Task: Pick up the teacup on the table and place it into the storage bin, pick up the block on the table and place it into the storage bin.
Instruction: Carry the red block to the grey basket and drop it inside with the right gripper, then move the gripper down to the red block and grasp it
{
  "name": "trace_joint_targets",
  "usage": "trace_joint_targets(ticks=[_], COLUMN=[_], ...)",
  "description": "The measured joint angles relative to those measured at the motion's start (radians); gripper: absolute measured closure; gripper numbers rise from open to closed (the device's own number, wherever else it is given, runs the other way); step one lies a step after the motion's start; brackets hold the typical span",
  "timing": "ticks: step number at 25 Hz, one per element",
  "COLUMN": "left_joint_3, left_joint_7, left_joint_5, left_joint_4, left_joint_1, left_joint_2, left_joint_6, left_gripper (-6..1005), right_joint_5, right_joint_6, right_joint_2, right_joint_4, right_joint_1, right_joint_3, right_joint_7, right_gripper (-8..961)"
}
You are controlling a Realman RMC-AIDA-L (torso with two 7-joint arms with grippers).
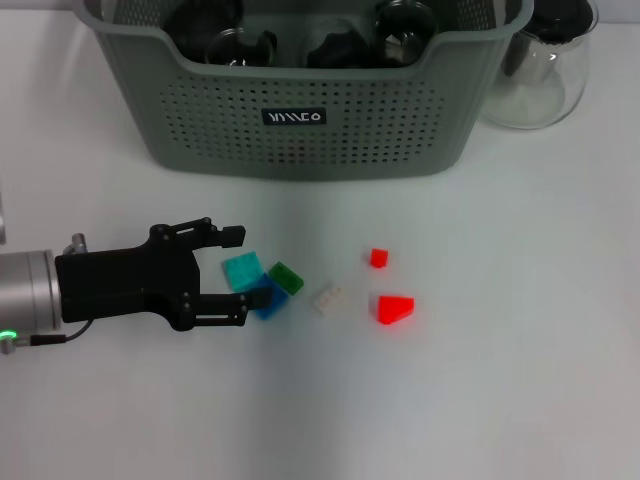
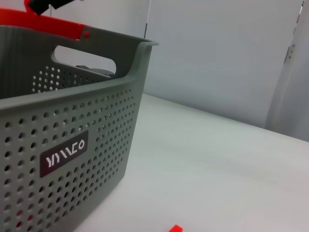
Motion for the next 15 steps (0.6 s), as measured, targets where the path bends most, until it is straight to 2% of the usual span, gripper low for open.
trace_joint_targets(ticks=[10, 15], left_joint_3=[-0.001, -0.001], left_joint_7=[0.0, -0.001], left_joint_5=[0.0, 0.0], left_joint_4=[0.0, 0.0], left_joint_1=[0.0, 0.0], left_joint_2=[0.002, 0.002], left_joint_6=[0.0, 0.001], left_gripper=[142, 142], right_joint_5=[-0.004, -0.003], right_joint_6=[0.068, 0.07], right_joint_2=[0.0, 0.0], right_joint_4=[0.011, -0.008], right_joint_1=[-0.01, -0.014], right_joint_3=[-0.051, -0.052], right_joint_7=[0.007, 0.01], right_gripper=[723, 563])
